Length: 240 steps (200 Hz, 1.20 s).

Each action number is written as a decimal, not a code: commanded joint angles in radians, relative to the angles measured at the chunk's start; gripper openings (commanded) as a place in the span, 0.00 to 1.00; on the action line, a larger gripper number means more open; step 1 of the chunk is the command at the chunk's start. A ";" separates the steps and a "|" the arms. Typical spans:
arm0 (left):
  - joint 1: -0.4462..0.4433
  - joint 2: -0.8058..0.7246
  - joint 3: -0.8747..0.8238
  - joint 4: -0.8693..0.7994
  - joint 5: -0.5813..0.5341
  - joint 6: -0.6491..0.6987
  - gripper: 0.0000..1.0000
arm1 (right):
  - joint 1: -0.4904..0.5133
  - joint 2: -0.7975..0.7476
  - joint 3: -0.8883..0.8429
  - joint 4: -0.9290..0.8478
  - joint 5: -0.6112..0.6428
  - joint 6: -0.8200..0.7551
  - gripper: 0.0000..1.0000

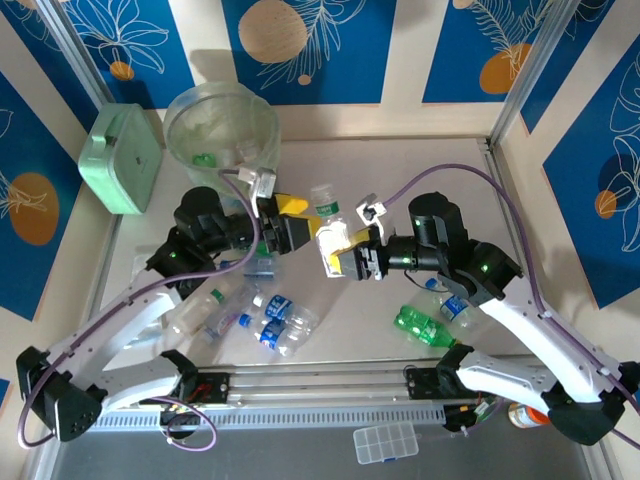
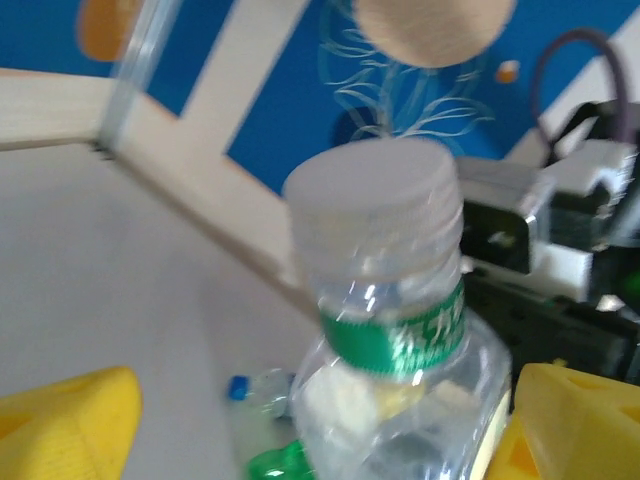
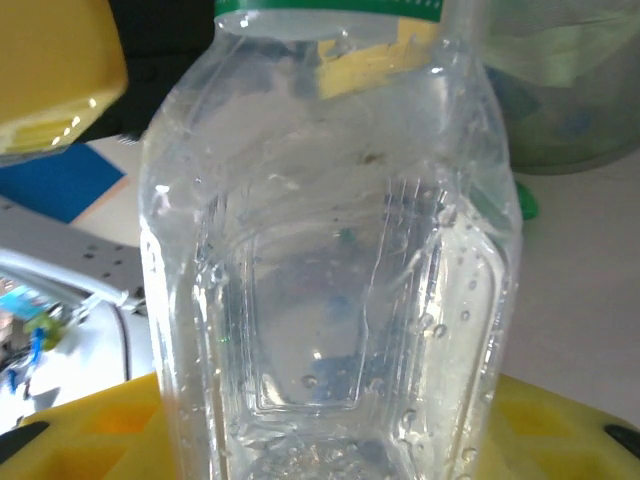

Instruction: Put the plastic bottles in the bin

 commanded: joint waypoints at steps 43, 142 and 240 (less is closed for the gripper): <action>-0.007 0.134 -0.033 0.600 0.292 -0.353 0.74 | 0.008 -0.039 -0.031 0.061 -0.202 0.034 0.52; -0.010 0.162 -0.051 0.736 0.329 -0.404 0.31 | 0.004 -0.059 -0.073 0.078 -0.182 0.054 0.59; 0.004 -0.004 0.149 -0.043 -0.027 0.256 0.00 | -0.002 -0.163 -0.037 0.053 -0.052 0.057 0.99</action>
